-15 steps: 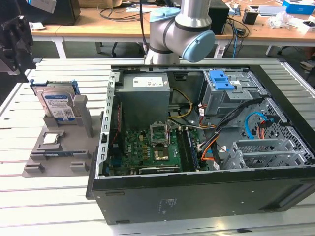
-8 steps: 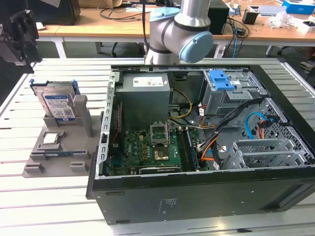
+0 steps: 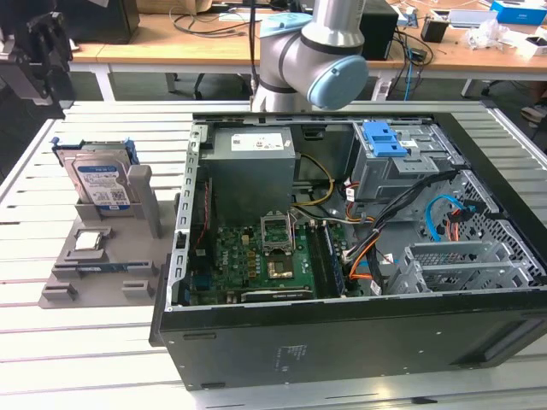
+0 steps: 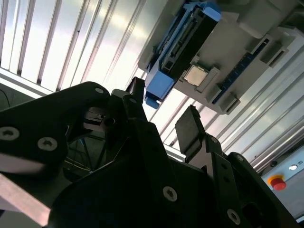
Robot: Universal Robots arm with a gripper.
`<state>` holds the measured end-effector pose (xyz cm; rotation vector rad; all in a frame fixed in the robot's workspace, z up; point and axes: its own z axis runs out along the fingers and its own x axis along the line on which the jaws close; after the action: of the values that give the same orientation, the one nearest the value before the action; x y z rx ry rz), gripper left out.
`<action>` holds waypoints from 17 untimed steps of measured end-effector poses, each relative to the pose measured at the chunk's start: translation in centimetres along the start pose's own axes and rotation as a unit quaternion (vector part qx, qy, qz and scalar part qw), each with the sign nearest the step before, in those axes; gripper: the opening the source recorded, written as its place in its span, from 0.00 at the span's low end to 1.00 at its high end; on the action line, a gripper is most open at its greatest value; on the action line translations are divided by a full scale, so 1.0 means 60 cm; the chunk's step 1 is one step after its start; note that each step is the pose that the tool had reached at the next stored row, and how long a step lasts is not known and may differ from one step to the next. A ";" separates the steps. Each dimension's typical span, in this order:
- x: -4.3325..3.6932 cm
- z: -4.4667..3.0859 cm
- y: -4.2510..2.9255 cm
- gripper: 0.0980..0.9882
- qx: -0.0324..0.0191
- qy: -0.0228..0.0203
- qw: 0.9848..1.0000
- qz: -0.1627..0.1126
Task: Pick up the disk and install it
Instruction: 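Pick up the disk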
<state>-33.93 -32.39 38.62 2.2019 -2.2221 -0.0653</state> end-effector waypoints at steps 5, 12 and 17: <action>-0.012 0.004 0.000 0.50 0.000 0.000 1.000 0.000; -0.023 0.026 -0.001 0.50 0.000 0.001 1.000 0.000; -0.021 0.039 -0.001 0.50 0.000 0.001 1.000 0.000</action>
<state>-33.94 -31.08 36.28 2.2010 -2.2205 -0.0629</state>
